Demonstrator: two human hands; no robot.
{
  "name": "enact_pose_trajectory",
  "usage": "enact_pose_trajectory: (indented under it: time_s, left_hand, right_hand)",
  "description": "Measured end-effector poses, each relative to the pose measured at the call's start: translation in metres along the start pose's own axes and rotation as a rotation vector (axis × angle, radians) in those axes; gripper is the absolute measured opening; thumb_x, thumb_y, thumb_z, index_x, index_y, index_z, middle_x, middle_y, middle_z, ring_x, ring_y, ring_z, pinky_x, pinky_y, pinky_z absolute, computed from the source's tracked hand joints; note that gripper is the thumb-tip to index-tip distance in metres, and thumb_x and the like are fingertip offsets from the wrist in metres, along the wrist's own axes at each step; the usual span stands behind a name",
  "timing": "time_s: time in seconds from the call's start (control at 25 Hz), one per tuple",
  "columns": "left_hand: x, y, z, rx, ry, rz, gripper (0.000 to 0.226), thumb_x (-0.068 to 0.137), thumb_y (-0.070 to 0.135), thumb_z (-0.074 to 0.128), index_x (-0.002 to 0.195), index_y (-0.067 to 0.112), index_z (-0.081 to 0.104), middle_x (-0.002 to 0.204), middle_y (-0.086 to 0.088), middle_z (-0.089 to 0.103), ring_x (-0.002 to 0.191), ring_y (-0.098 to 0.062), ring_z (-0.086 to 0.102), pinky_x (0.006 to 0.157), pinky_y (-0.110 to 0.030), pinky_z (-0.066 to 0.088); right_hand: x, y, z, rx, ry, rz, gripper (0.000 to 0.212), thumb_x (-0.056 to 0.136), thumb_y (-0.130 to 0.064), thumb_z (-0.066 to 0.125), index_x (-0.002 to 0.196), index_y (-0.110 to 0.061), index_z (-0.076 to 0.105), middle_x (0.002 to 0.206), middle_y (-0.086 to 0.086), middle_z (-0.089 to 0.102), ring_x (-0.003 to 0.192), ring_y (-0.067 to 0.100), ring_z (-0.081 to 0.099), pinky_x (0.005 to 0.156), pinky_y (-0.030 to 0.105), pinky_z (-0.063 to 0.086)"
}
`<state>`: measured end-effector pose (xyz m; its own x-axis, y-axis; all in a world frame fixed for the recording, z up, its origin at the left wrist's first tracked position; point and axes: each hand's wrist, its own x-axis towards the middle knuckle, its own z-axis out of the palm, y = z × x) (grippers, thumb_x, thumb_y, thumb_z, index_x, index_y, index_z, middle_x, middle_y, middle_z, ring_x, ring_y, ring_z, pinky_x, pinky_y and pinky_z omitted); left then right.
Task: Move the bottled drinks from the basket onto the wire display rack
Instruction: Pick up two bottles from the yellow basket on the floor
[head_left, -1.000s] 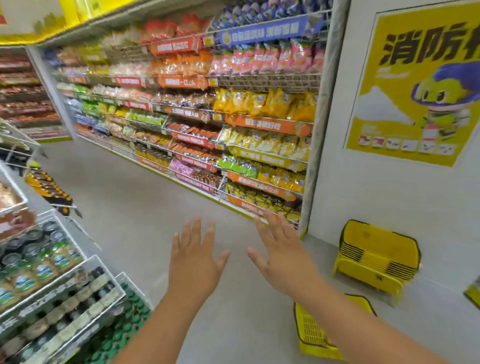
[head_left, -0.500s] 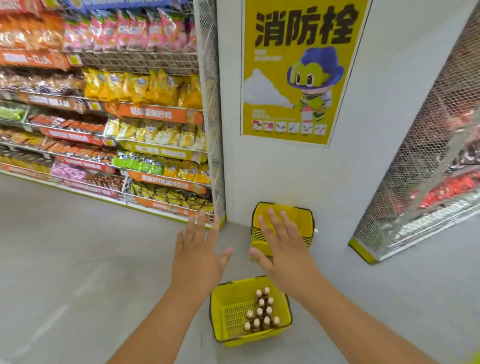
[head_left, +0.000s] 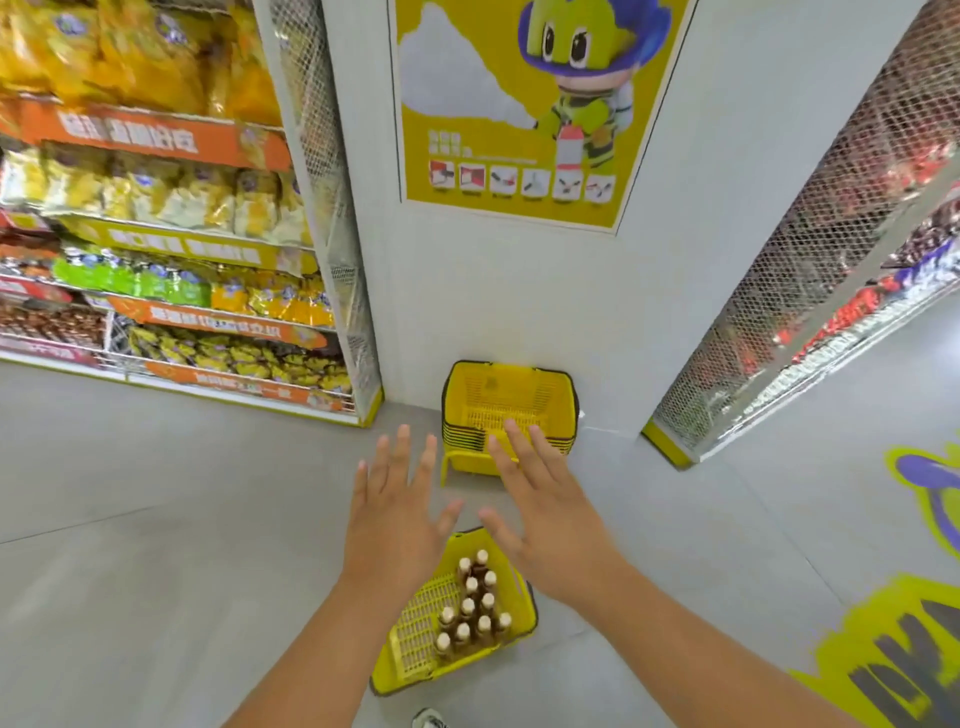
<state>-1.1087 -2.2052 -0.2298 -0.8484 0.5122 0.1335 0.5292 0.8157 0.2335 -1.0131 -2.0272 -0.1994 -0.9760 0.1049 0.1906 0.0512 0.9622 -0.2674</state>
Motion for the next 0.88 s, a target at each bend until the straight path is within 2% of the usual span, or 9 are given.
enact_pose_trajectory:
  time_s: [0.16, 0.28, 0.4, 0.52, 0.6, 0.72, 0.88]
  left_hand:
    - [0.041, -0.013, 0.050, -0.050, -0.042, 0.006, 0.082, 0.092, 0.069, 0.029, 0.161, 0.025, 0.027, 0.170, -0.010, 0.018, 0.156, -0.033, 0.017, 0.123, -0.056, 0.025]
    - [0.050, -0.029, 0.104, -0.055, -0.092, -0.044, 0.081, 0.094, 0.070, 0.026, 0.161, 0.025, 0.024, 0.170, -0.009, 0.017, 0.157, -0.032, 0.015, 0.123, -0.054, 0.024]
    - [0.055, -0.045, 0.171, -0.113, -0.145, -0.144, 0.081, 0.095, 0.071, 0.025, 0.159, 0.020, 0.032, 0.169, -0.009, 0.022, 0.156, -0.032, 0.019, 0.122, -0.054, 0.028]
    - [0.051, -0.055, 0.247, -0.110, -0.206, -0.193, 0.080, 0.096, 0.069, 0.029, 0.158, 0.018, 0.033, 0.167, -0.011, 0.027, 0.155, -0.033, 0.022, 0.119, -0.056, 0.032]
    - [0.043, -0.060, 0.301, -0.111, -0.226, -0.208, 0.078, 0.096, 0.065, 0.036, 0.157, 0.017, 0.035, 0.166, -0.013, 0.029, 0.154, -0.035, 0.023, 0.119, -0.057, 0.032]
    - [0.028, -0.068, 0.378, -0.116, -0.251, -0.269, 0.078, 0.095, 0.062, 0.042, 0.159, 0.018, 0.034, 0.168, -0.011, 0.024, 0.156, -0.034, 0.019, 0.122, -0.056, 0.028]
    - [-0.005, -0.075, 0.483, -0.123, -0.330, -0.342, 0.079, 0.095, 0.065, 0.032, 0.159, 0.020, 0.033, 0.169, -0.007, 0.021, 0.157, -0.031, 0.016, 0.124, -0.051, 0.017]
  right_hand:
    - [0.031, 0.029, 0.046, 0.030, -0.062, 0.000, 0.073, 0.101, -0.059, 0.042, 0.163, -0.025, 0.021, 0.172, -0.001, 0.008, 0.159, 0.021, 0.000, 0.125, 0.051, 0.024]
    - [0.043, 0.056, 0.097, 0.059, -0.133, 0.002, 0.073, 0.102, -0.057, 0.039, 0.163, -0.024, 0.019, 0.172, 0.000, 0.007, 0.159, 0.021, -0.003, 0.126, 0.047, 0.022]
    - [0.052, 0.088, 0.160, 0.135, -0.230, 0.022, 0.072, 0.102, -0.058, 0.034, 0.163, -0.026, 0.014, 0.172, -0.004, 0.001, 0.159, 0.019, -0.004, 0.127, 0.043, 0.019]
    - [0.057, 0.123, 0.229, 0.162, -0.300, 0.007, 0.072, 0.101, -0.056, 0.034, 0.163, -0.021, 0.020, 0.172, 0.000, 0.007, 0.159, 0.021, 0.001, 0.127, 0.044, 0.021]
    - [0.056, 0.146, 0.278, 0.176, -0.349, 0.001, 0.074, 0.099, -0.057, 0.032, 0.162, -0.020, 0.020, 0.172, 0.000, 0.009, 0.159, 0.021, 0.002, 0.128, 0.041, 0.016]
    - [0.046, 0.182, 0.354, 0.173, -0.416, -0.034, 0.076, 0.099, -0.058, 0.030, 0.163, -0.021, 0.017, 0.172, -0.002, 0.008, 0.159, 0.020, 0.002, 0.127, 0.036, 0.011]
    - [0.015, 0.229, 0.456, 0.181, -0.520, -0.049, 0.075, 0.099, -0.057, 0.030, 0.163, -0.022, 0.014, 0.171, -0.008, 0.005, 0.158, 0.012, -0.004, 0.127, 0.034, 0.013]
